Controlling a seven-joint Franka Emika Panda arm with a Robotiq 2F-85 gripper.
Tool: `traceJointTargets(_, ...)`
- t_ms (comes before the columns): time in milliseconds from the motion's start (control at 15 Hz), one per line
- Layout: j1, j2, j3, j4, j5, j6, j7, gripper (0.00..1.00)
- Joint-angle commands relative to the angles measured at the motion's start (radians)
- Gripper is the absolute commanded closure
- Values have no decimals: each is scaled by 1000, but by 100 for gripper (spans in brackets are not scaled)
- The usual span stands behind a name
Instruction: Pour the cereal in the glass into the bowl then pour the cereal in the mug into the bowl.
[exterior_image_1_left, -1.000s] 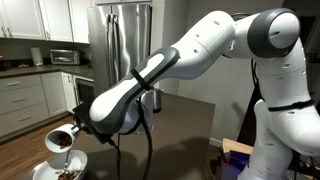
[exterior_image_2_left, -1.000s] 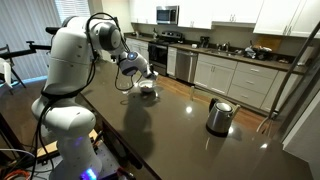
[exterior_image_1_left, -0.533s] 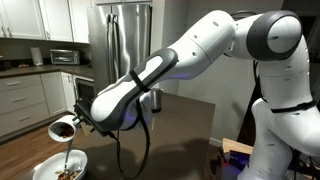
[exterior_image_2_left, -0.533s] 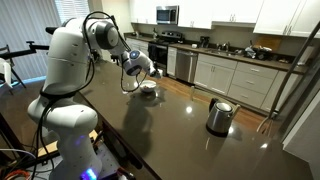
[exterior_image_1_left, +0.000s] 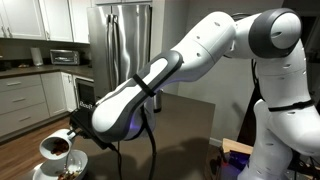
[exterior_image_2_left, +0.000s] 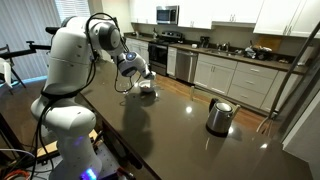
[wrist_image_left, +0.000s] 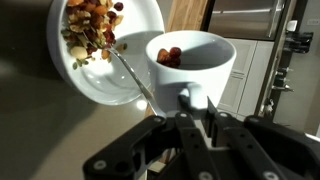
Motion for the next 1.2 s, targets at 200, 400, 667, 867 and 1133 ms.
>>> traceJointTargets(200, -7, -2, 1, 1, 11, -2, -12, 84)
traceJointTargets(400, 82, -16, -101, 3, 15, 0, -31, 92)
traceJointTargets(667, 293, -18, -337, 14, 23, 0, -79, 92)
traceJointTargets(867, 438, -14, -478, 8, 26, 0, -79, 92)
traceJointTargets(1133, 585, -7, -612, 4, 24, 0, -71, 92)
